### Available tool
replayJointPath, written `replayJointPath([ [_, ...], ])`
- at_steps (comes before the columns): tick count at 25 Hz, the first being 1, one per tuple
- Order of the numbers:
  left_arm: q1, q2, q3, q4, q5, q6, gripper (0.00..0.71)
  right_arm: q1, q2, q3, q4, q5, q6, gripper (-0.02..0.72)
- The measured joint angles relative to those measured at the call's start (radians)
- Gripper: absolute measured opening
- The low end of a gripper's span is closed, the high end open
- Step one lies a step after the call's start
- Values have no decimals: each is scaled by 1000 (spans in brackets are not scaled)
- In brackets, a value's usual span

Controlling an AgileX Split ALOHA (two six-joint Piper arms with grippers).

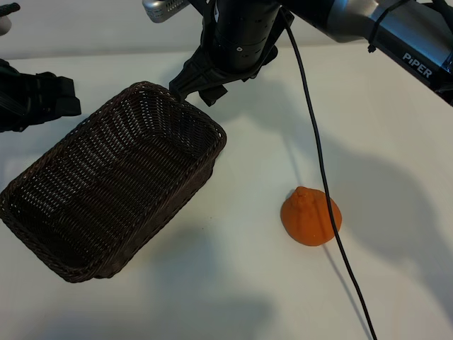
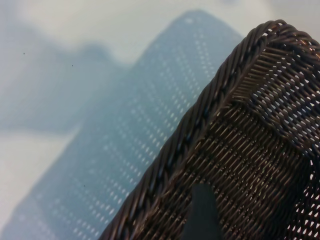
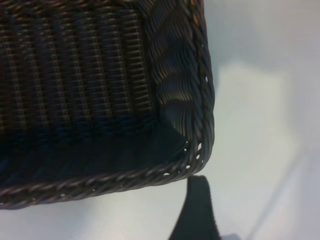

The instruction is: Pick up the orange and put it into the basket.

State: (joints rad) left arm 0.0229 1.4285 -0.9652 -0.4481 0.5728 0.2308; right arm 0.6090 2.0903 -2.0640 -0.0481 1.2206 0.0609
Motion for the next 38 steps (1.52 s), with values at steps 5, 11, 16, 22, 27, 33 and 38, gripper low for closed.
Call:
replayJointPath([
  [5,0,0,0,0,0,0,590,0,0,0,0,0,0,558],
  [11,0,0,0,0,0,0,590,0,0,0,1,0,0,558],
  [16,0,0,0,0,-4,0,590,0,0,0,1,0,0,558],
  [22,0,0,0,0,65,-14,590,0,0,0,1,0,1,558],
  [27,0,-27,32,1,122,-56,590,0,0,0,4,0,1,558],
  [33,0,-207,188,14,64,-173,590,0,0,0,5,0,1,558],
  [38,0,-378,298,111,60,-344,590,0,0,0,5,0,-18,558],
])
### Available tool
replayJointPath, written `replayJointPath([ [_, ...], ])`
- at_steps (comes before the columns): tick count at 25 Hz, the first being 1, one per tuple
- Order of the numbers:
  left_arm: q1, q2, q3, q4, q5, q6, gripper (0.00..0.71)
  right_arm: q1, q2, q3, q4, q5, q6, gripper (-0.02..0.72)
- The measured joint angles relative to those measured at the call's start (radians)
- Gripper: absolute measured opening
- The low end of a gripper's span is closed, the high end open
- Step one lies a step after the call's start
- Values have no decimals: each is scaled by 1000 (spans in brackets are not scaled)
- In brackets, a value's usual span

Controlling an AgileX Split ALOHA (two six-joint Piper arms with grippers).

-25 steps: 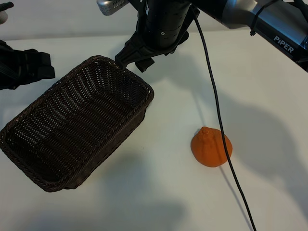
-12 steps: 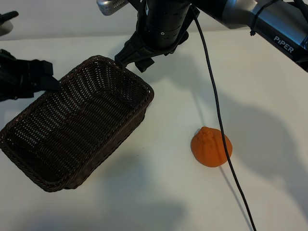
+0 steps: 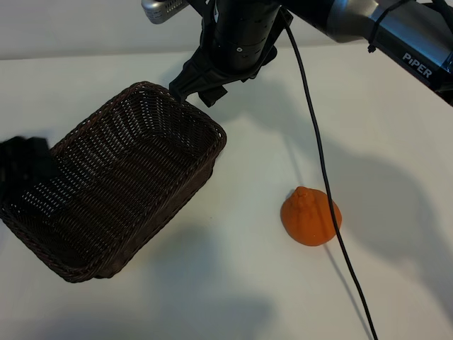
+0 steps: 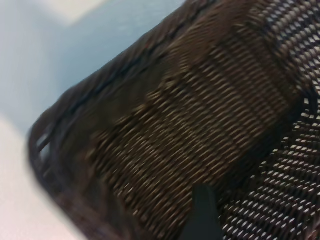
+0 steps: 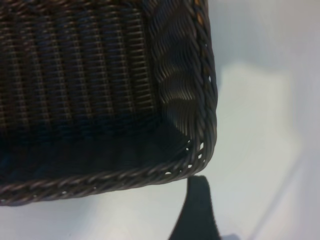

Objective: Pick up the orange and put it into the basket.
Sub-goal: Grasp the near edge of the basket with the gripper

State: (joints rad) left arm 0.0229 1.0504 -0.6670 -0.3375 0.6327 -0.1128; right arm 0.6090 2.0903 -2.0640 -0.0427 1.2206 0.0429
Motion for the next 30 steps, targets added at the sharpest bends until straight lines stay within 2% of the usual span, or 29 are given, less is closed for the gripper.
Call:
replayJointPath([
  [3,0,-93,26,117,31,-168,590,0,0,0,0,0,-2,558],
  [6,0,-154,32,287,99,-342,590,0,0,0,0,0,-3,558],
  [9,0,-169,32,413,182,-470,590,0,0,0,0,0,-3,558],
  [11,0,-169,46,451,200,-503,590,0,0,0,0,0,-4,558],
  [20,0,-168,229,465,23,-605,590,0,0,0,1,0,-7,558],
  [30,0,12,259,457,-169,-639,590,0,0,0,28,0,-8,558],
])
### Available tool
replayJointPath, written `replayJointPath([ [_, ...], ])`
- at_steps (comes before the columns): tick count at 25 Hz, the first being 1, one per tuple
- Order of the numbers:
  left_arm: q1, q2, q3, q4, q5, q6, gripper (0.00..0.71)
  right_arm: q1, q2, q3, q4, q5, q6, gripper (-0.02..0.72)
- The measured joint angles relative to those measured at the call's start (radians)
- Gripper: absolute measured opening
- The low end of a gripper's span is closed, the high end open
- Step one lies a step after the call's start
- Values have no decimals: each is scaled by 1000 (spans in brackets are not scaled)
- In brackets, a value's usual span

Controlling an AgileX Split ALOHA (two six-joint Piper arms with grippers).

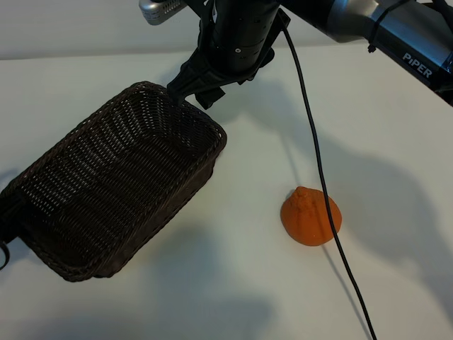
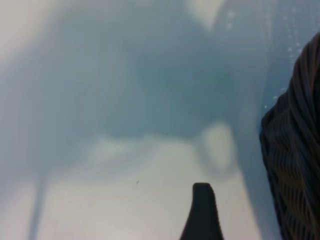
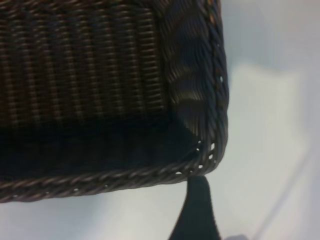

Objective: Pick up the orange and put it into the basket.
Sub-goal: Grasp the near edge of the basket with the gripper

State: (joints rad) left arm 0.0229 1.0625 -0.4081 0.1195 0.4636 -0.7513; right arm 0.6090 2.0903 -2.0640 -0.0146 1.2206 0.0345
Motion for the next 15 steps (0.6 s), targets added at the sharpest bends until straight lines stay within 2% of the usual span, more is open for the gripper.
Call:
replayJointPath([
  [9,0,74,-4,-34,-132,5,590,0,0,0,15,0,-18,558],
  [15,1,40,-10,-235,-151,167,590,0,0,0,15,0,-44,558],
])
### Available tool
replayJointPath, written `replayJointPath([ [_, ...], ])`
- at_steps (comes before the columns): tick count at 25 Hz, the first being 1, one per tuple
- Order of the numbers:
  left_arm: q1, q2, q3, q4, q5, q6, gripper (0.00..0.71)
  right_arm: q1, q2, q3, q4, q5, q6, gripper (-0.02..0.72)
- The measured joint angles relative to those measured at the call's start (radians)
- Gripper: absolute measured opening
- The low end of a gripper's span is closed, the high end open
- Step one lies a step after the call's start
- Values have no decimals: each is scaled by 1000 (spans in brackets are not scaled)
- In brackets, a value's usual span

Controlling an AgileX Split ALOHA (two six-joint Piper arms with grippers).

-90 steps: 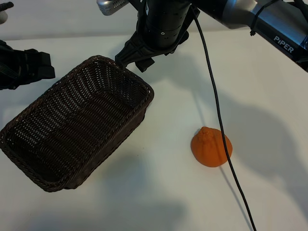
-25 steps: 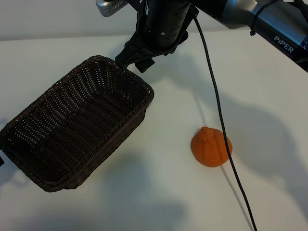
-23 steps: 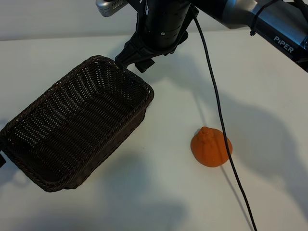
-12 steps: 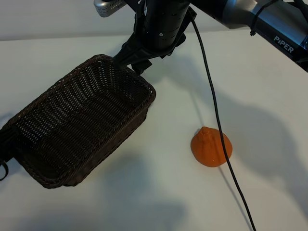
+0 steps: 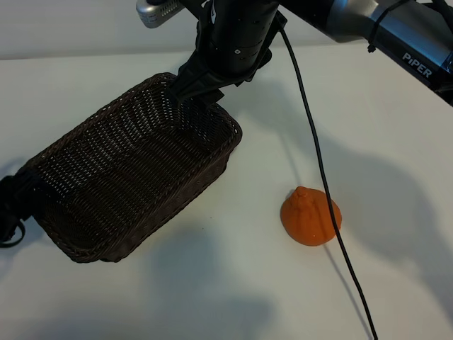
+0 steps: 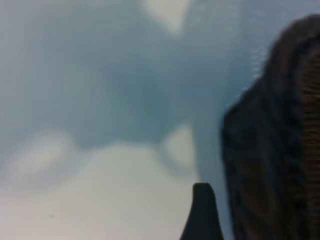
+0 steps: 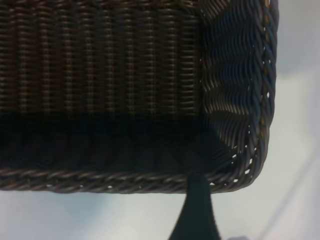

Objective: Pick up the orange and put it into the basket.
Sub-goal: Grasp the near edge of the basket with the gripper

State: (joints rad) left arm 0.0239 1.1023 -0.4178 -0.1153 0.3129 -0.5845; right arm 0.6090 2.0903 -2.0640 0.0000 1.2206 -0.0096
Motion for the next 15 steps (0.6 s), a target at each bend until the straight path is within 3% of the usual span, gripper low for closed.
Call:
replayJointPath([
  [4,0,-6,-8,-77,0,62,590,0,0,0,0,0,-4,558],
  [15,0,-6,-8,-96,22,67,590,0,0,0,21,1,-22,558],
])
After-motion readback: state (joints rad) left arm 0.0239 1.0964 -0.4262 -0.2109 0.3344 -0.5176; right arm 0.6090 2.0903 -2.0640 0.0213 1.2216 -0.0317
